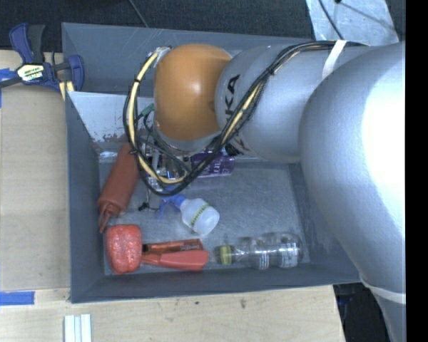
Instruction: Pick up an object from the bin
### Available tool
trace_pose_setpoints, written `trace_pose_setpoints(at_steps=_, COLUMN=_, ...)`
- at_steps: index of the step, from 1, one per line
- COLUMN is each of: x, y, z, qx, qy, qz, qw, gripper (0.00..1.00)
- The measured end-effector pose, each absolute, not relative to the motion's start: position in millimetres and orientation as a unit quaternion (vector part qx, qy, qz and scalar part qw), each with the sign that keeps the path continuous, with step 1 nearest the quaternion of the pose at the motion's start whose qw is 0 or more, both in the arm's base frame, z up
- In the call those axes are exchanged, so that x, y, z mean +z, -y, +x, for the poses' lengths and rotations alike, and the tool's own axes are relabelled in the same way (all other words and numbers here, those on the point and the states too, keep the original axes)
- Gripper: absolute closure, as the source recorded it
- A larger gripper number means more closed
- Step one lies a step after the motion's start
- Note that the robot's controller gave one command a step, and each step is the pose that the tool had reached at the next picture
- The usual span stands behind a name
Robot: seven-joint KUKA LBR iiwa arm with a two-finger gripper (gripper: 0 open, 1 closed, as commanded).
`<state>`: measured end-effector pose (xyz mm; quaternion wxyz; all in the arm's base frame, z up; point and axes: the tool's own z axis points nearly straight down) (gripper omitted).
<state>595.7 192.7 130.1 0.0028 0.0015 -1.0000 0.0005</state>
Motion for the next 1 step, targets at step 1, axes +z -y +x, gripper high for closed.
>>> trace_pose_setpoints(at_steps=1, x=135.3, y=-192.0, z=597.8, qx=-0.001, qy=1.000, qz=0.000, qw=-0.001, gripper=0.00)
